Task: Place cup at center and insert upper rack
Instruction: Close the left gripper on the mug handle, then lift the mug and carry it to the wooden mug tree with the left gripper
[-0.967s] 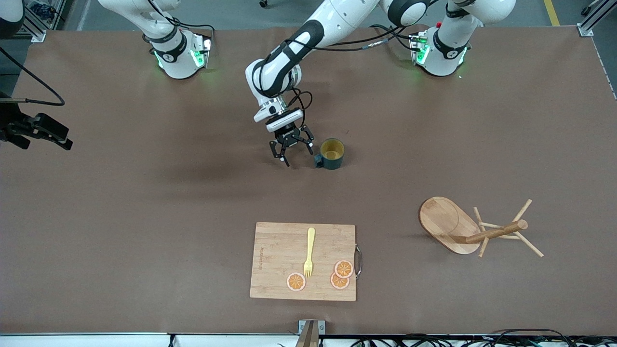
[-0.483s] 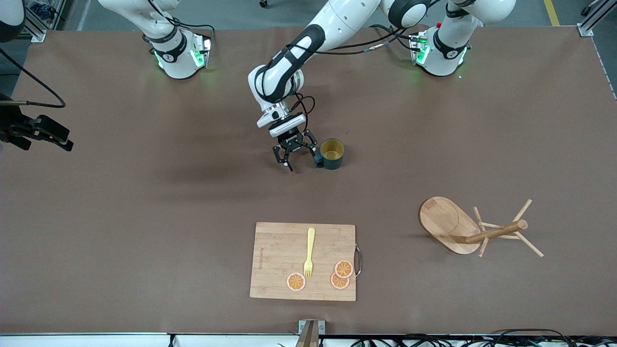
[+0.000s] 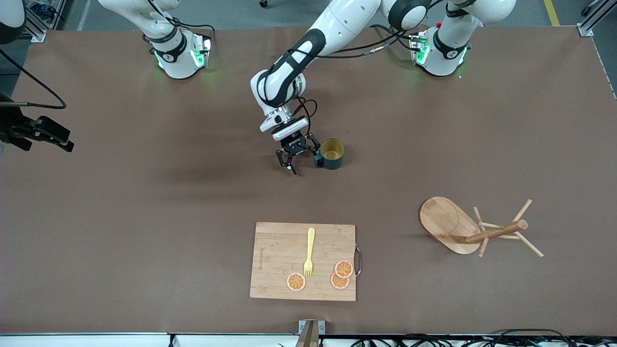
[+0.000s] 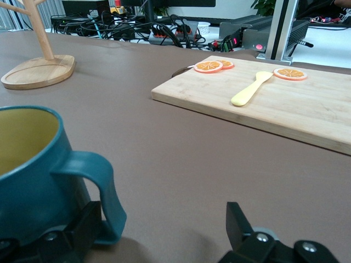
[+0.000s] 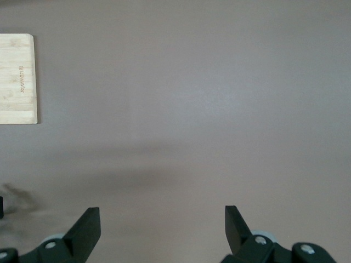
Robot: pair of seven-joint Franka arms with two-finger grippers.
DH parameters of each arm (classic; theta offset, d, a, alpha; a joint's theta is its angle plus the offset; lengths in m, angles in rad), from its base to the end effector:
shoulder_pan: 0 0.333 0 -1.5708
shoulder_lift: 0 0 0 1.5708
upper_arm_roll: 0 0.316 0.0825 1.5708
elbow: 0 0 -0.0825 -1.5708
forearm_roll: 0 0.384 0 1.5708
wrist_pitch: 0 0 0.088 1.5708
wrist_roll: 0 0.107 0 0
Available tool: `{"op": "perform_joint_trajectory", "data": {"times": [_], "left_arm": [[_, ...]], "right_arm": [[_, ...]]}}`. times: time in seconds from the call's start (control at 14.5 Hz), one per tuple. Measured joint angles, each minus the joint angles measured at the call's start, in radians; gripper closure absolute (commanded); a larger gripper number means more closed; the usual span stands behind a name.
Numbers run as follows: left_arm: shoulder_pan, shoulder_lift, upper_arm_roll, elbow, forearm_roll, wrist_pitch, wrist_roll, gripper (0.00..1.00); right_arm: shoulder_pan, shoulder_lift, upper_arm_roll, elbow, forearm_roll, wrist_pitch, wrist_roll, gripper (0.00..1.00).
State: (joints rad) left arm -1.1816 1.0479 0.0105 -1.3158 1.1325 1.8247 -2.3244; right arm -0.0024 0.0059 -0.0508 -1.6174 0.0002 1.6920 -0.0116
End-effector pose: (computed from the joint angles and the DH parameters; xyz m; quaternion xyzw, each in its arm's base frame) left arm 0.3380 -0.6145 0.1003 -0.8263 -0.2163 -0.5012 0.1386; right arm 0.5665 -0.0301 0.6100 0.9992 -0.0208 0.0343 0.0012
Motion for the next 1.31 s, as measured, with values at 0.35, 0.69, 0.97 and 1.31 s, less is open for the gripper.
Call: {"op": "perform_joint_trajectory", "data": {"times": [0.35,0.69,0.97,1.31], "left_arm": [[0.012,0.0,0.002,0.001,0.0,0.001,0.0,0.51],[0.021,0.0,0.002,0.006,-0.01,0.001,0.0,0.94],[0.031,-0.004,0.002,0.023,-0.062,0.004,0.009,1.0],[0.057,-0.087,0.004,0.046,-0.233,0.014,0.175,1.0]], "right_arm": [[0.0,0.0,0.0,0.001,0.0,0.001,0.0,0.0],[0.001,0.0,0.002,0.011,0.0,0.002,0.0,0.0],[0.002,0.0,0.004,0.011,0.0,0.0,0.0,0.0],[0.012,0.0,0.005,0.011,0.0,-0.001,-0.001,0.0]]}}
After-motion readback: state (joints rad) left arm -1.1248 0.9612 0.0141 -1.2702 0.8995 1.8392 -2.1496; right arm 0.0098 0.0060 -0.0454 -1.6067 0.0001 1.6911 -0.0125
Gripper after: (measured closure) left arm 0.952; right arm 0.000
